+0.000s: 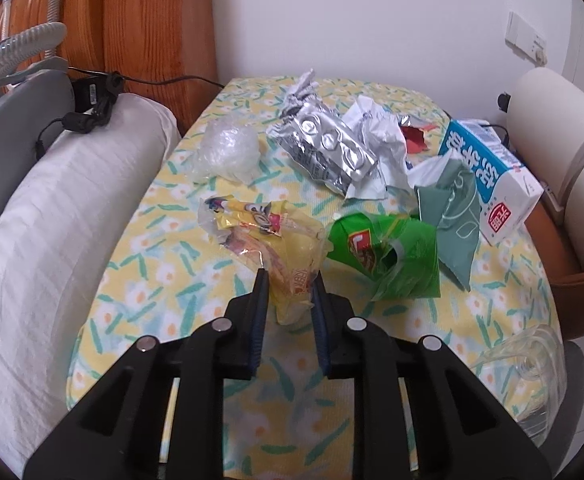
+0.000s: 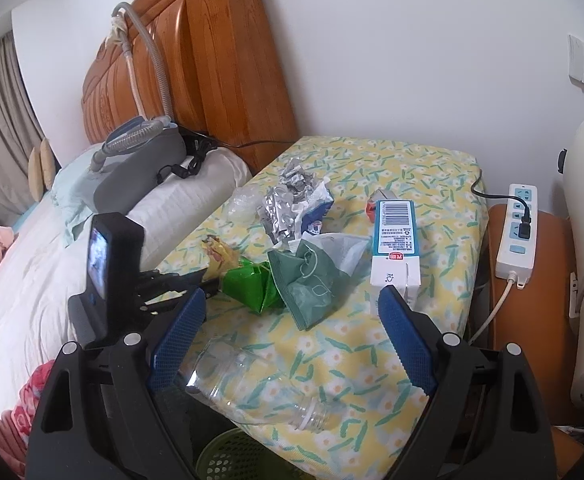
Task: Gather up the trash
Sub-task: 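Reach to the yellow snack wrapper and grasp it with the left tool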
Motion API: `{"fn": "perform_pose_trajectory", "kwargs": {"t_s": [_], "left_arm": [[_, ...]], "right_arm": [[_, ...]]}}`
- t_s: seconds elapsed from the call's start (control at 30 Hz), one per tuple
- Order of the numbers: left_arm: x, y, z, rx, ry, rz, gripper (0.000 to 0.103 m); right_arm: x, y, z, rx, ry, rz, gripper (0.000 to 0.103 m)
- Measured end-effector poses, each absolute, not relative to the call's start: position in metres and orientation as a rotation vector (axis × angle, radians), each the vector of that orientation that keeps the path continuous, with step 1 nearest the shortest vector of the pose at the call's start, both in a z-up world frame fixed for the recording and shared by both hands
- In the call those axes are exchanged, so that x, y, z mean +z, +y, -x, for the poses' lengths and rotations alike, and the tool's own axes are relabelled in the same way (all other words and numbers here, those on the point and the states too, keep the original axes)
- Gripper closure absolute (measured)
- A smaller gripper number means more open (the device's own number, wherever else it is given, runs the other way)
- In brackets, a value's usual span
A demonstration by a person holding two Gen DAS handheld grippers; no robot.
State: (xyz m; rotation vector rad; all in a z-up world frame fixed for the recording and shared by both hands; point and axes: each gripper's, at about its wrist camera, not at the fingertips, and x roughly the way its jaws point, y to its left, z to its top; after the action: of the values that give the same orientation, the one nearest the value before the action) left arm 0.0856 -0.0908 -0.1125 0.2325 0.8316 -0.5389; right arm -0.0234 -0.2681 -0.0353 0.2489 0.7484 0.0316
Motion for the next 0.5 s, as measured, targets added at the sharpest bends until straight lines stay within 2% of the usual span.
{"fn": "perform_pose_trajectory", "kwargs": {"t_s": [0.37,0.5], "left_arm": [[-0.084,-0.052,-0.068,-0.489,0.795,-0.145,0.083],[-0.078,-0.038,-0.06,-0.46,0.784,-0.149,0.083]], "right_arm": [[-0.038,-0.256,-0.016,0.052,0.774,-0.219,0.015],[-0.042,-0.236,-0.057,0.098,0.827,-0.139,0.033]]}}
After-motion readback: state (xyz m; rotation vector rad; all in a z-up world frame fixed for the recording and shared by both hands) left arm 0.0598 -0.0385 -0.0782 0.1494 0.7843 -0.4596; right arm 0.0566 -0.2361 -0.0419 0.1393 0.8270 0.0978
